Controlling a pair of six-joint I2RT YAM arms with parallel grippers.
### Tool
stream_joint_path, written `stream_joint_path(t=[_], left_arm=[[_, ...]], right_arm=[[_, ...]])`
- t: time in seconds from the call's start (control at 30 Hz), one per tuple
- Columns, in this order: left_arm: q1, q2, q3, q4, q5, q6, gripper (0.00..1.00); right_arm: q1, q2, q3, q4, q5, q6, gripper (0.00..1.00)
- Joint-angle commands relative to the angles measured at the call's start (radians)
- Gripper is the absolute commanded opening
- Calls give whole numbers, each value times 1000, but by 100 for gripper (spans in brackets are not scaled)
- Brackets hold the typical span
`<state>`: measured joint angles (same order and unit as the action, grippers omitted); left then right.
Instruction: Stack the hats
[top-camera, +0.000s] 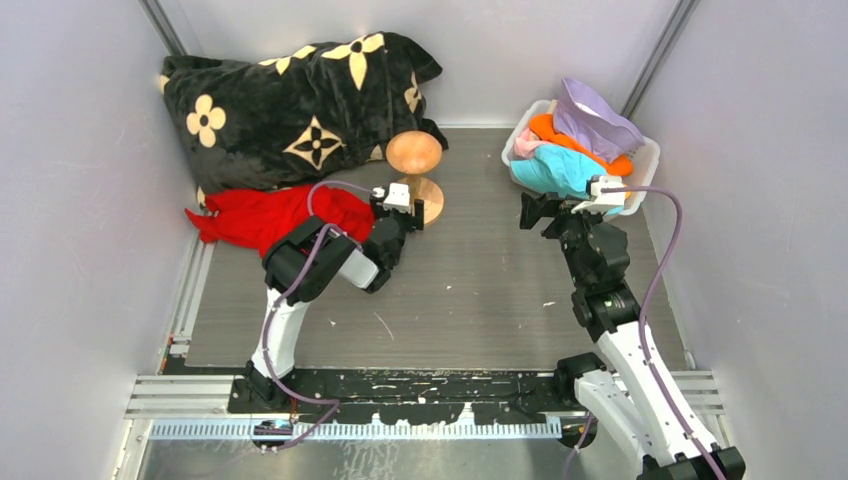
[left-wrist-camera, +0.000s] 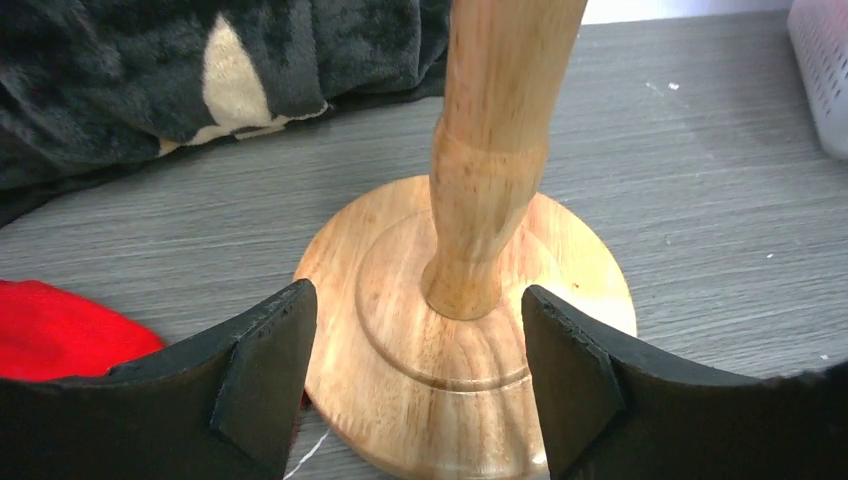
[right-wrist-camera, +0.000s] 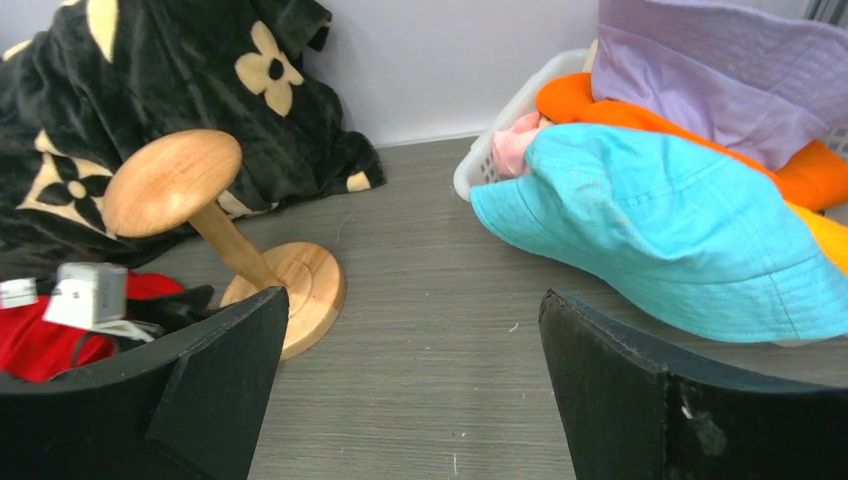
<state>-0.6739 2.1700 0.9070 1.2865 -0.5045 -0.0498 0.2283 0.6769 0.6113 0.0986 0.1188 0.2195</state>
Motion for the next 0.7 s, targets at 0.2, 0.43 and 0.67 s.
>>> stream_joint_path(t=[0.2,0.43,0.67], left_arm=[[-48,-281,-57,-241,-41,-55,77],[-68,-544,-14,-764,-13,-208,77],[-68,-730,27,-1024,-29,-256,76]], right_arm=[[6,172,114,137,89,21,100],[6,450,397,-35,225,-23,100],[-1,693,594,-151,333,-55,100]])
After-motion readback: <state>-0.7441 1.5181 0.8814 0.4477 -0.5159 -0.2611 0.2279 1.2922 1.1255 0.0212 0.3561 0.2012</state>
